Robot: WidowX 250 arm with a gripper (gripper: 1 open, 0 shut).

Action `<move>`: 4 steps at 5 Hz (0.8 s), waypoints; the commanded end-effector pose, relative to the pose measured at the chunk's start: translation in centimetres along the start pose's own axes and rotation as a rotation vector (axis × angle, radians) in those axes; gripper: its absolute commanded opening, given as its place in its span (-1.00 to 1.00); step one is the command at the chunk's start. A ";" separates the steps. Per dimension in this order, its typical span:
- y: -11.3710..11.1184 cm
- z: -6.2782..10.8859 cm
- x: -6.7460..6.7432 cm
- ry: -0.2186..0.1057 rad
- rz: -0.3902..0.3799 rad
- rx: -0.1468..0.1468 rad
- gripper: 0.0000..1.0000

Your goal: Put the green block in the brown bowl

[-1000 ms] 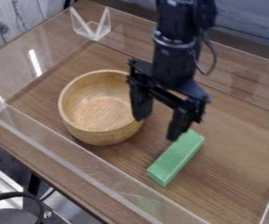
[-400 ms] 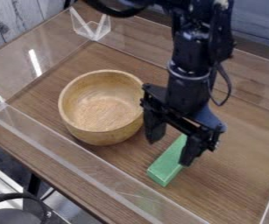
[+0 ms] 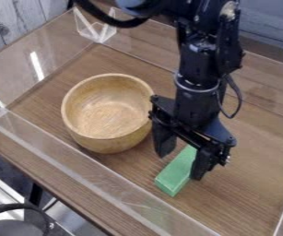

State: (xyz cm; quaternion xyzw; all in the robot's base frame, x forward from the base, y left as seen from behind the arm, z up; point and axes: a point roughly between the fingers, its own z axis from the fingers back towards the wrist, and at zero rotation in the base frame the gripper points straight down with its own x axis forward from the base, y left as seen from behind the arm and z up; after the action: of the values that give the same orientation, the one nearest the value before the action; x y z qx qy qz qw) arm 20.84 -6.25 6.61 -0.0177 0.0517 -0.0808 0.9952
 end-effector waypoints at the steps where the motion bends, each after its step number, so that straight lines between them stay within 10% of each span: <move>1: 0.1 1.4 0.6 -0.070 0.004 -0.017 1.00; 4: 0.5 1.9 0.6 -0.107 0.018 -0.042 1.00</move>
State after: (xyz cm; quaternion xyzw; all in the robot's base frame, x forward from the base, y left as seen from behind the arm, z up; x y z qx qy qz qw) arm 21.07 -5.77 7.39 -0.0375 0.0250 -0.0723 0.9964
